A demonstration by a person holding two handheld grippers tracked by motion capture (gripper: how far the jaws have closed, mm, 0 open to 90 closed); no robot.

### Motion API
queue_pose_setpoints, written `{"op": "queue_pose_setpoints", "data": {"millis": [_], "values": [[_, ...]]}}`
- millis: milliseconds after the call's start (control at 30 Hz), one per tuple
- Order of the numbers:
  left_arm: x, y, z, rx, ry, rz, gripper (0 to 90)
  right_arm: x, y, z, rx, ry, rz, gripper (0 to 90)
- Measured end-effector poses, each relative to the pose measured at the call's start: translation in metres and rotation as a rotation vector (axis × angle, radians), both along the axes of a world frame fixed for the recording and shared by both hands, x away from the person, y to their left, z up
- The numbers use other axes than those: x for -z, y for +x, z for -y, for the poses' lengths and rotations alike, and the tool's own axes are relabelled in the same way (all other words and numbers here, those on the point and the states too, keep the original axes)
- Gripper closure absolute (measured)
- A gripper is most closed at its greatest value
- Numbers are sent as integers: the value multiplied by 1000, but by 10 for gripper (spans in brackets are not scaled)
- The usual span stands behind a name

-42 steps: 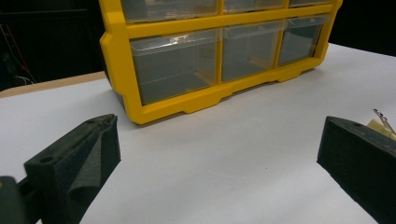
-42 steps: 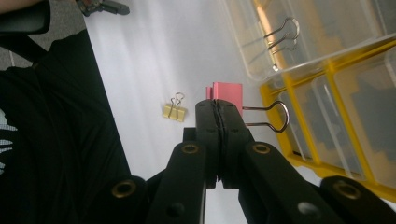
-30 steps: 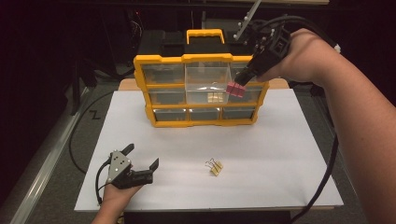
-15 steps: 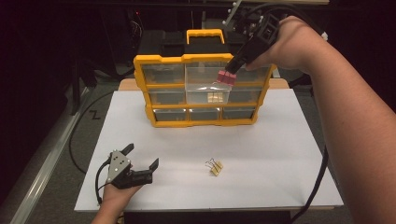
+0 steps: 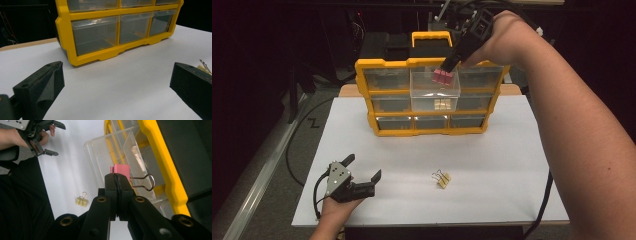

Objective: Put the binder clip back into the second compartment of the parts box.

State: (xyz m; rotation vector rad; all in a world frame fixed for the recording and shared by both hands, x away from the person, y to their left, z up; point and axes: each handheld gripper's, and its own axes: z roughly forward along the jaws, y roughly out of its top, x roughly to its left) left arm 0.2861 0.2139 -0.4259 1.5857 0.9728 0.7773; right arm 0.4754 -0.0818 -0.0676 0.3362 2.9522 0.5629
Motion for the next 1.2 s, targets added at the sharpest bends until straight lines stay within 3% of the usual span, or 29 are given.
{"op": "queue_pose_setpoints", "data": {"millis": [433, 967, 1000, 1067, 1200], "values": [[0, -1, -1, 1, -7, 2, 3, 20, 10, -27, -14, -30, -1, 900], [0, -1, -1, 2, -8, 3, 3, 32, 16, -38, -16, -39, -17, 900], [0, -1, -1, 2, -8, 2, 3, 31, 16, -38, -16, -36, -7, 883], [0, 0, -1, 3, -6, 2, 3, 29, 15, -37, -8, -25, 6, 756], [1, 0, -1, 4, -1, -1, 3, 27, 11, -32, -5, -36, -4, 733]]}}
